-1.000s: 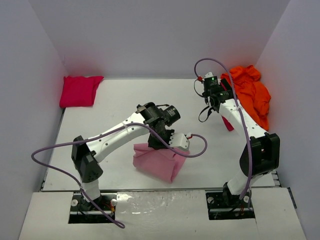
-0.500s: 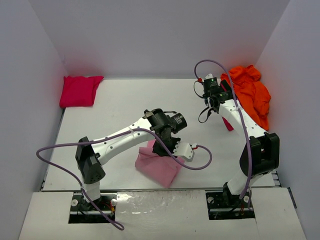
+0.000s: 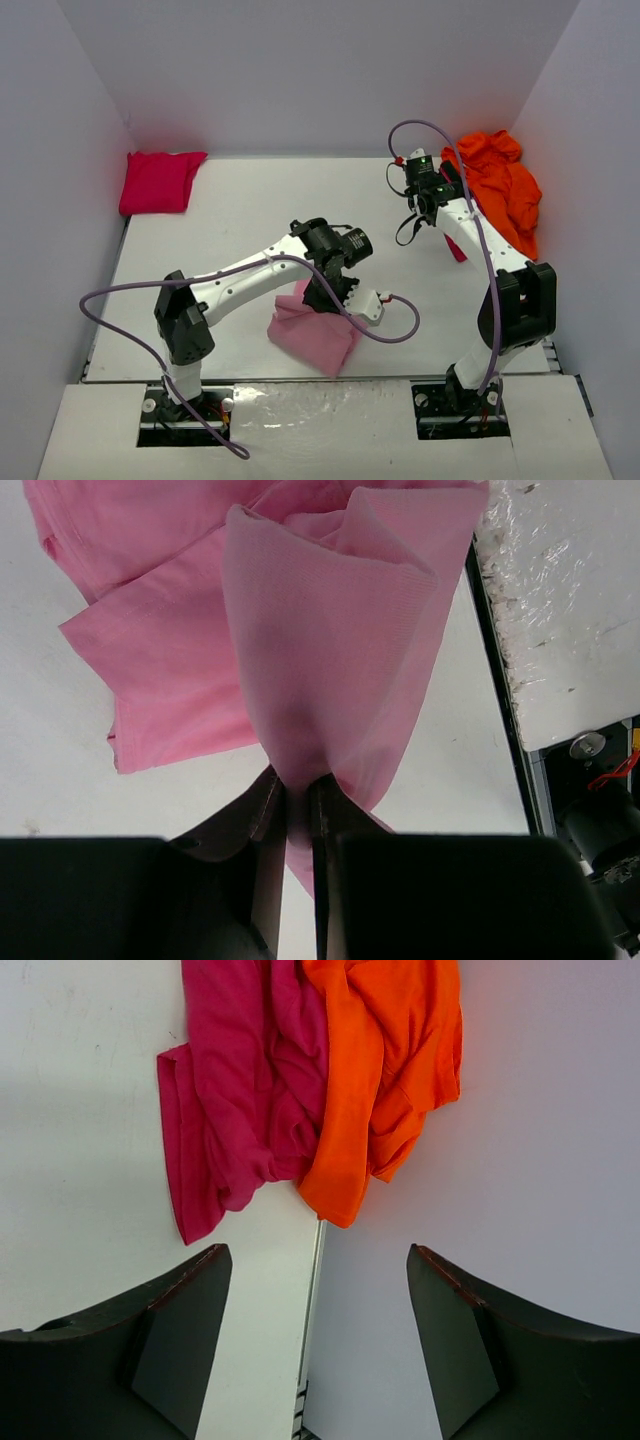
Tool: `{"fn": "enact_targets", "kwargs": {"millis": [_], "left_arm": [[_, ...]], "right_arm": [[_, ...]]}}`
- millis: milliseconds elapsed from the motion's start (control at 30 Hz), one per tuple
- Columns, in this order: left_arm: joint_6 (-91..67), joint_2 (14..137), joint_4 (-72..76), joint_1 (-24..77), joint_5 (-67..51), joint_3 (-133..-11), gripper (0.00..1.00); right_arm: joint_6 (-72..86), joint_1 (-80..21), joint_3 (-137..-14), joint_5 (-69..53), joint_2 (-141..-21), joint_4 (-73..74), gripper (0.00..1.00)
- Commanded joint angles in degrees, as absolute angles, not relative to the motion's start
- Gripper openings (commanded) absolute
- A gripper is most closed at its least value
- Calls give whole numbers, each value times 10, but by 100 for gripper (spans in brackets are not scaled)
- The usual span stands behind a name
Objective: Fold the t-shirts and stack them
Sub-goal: Fold the tshirt
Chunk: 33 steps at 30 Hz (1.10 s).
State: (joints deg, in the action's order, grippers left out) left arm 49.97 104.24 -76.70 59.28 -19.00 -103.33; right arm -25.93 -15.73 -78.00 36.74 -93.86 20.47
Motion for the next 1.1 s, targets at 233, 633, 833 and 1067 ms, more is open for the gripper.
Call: {"fn": "enact_targets", "kwargs": {"millis": [233, 633, 833, 1067], "left_arm": [[508, 1121, -683, 515, -177, -1111, 45], [422, 1077, -584, 473, -129, -1169, 52], [389, 1016, -595, 464, -158, -1093, 53], [310, 1044, -663, 305, -348, -1068, 62]], "right_arm": [[-261, -152, -777, 393, -938, 187, 68], [-258, -152, -779, 394, -927, 186, 68], [-253, -151, -780, 377, -887, 186, 68], [-248, -146, -774, 324, -826, 186, 70]]}}
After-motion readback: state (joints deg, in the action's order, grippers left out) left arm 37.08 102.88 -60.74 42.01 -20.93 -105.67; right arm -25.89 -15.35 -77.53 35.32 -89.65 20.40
